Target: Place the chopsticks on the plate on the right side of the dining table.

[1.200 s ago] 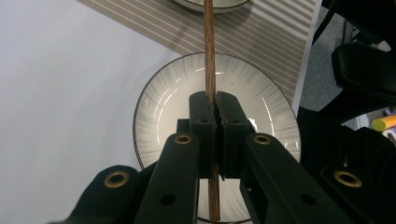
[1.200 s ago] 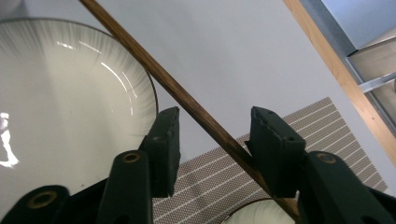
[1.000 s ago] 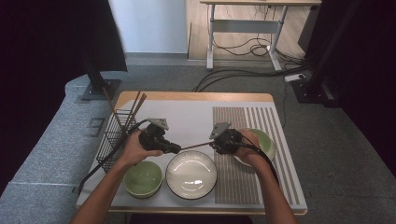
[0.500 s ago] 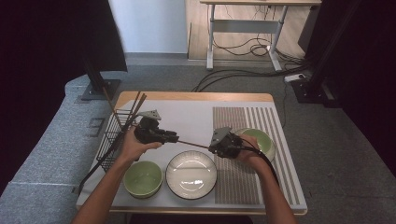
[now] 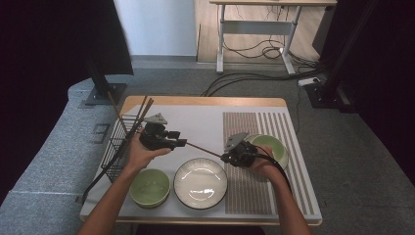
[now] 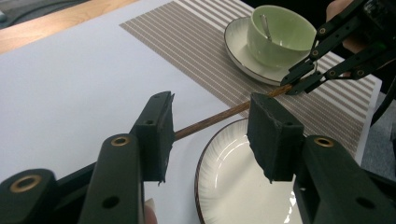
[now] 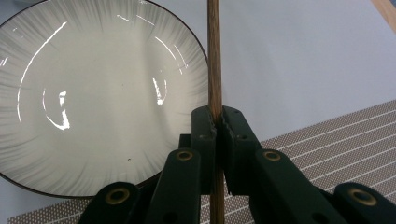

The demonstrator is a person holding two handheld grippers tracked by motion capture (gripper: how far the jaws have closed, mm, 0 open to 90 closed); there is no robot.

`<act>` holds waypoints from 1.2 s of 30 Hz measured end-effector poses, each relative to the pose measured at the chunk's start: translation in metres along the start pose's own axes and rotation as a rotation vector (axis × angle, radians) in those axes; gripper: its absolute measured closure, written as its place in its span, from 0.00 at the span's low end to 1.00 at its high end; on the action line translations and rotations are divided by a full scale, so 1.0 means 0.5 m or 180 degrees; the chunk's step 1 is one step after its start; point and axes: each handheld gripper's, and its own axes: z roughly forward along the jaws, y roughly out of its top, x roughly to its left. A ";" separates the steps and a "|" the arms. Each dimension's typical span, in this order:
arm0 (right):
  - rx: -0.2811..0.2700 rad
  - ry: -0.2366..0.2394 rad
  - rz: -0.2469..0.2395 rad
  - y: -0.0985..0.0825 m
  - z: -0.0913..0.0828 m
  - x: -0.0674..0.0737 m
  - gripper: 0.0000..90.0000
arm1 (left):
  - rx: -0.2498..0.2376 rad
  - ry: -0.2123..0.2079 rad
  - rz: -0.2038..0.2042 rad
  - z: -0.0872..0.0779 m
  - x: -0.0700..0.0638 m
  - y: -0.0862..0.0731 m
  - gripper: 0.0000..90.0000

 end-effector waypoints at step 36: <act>-0.0416 -0.0047 0.0674 -0.071 -0.026 -0.002 0.94 | -0.0175 0.0321 0.0186 -0.079 -0.048 -0.094 0.55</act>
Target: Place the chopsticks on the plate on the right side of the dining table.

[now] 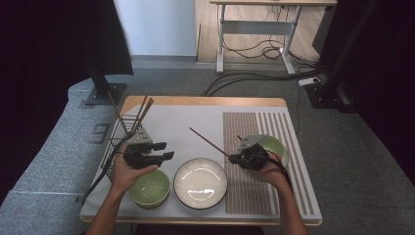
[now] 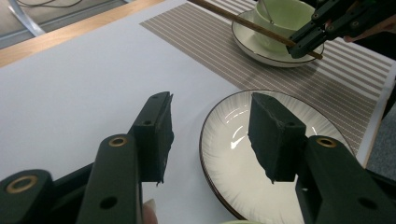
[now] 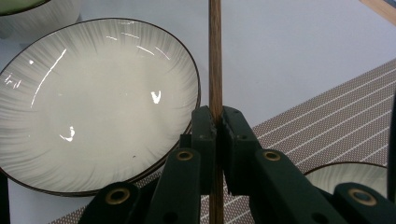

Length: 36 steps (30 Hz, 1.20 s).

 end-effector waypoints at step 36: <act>-0.0227 -0.0282 0.0441 -0.054 -0.071 -0.016 0.94 | -0.0040 0.0008 -0.0167 -0.012 0.011 -0.043 0.56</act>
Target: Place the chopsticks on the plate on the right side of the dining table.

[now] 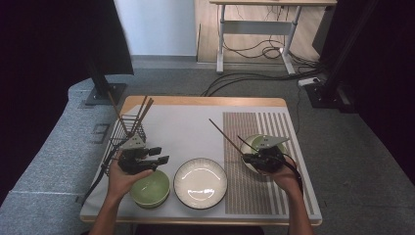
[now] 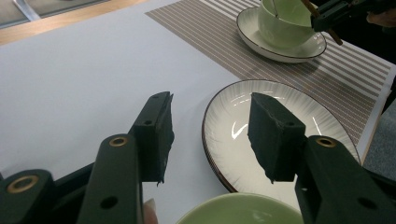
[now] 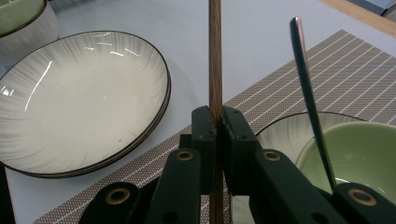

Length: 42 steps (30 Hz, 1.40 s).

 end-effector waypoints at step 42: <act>-0.0129 -0.0553 0.0608 -0.065 -0.100 -0.067 0.94 | -0.0020 -0.0018 -0.0034 -0.010 -0.002 -0.005 0.56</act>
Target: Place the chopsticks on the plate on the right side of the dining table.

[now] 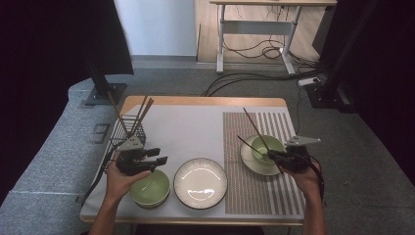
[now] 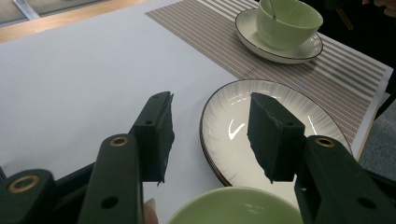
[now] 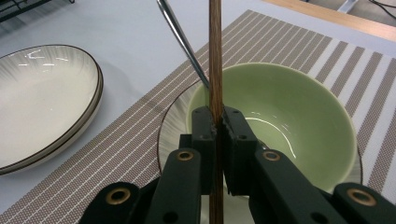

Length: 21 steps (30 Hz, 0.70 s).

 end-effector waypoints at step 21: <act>0.0042 -0.0096 0.0159 -0.015 -0.005 -0.022 0.94 | 0.0008 -0.0004 -0.0020 0.000 0.004 0.001 0.56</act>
